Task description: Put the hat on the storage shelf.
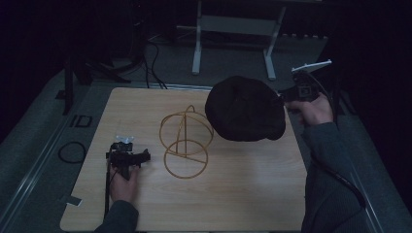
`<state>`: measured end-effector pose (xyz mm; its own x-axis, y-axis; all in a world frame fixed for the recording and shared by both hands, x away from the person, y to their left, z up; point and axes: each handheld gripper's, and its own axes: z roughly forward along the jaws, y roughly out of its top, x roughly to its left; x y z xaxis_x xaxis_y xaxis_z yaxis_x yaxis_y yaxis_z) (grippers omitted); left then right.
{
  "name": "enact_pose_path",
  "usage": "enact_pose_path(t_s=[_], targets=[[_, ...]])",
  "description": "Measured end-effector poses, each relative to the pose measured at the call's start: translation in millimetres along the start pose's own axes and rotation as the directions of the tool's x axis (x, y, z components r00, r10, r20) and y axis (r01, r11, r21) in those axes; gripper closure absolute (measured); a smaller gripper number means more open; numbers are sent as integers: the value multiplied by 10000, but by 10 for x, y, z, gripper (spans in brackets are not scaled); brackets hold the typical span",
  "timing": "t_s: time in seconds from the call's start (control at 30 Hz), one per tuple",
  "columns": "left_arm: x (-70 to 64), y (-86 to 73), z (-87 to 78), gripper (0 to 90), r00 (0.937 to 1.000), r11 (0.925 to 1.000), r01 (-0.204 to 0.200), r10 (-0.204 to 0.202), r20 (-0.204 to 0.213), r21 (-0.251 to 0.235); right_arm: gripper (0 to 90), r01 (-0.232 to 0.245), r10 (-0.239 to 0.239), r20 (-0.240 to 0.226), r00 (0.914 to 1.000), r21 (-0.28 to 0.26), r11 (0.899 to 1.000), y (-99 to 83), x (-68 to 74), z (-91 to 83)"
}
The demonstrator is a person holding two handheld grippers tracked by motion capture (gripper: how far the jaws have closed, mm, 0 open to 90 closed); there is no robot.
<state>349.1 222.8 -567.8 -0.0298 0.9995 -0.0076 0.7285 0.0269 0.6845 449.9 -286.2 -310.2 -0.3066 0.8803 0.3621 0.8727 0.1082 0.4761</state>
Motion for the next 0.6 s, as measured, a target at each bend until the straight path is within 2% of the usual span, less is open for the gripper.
enact_pose_path(t_s=[0.6], targets=[[0,0,0,12,10000,10000,2,-2,0,5,786,368,-368,-147,9992,-27,9993,68,178,-16]])
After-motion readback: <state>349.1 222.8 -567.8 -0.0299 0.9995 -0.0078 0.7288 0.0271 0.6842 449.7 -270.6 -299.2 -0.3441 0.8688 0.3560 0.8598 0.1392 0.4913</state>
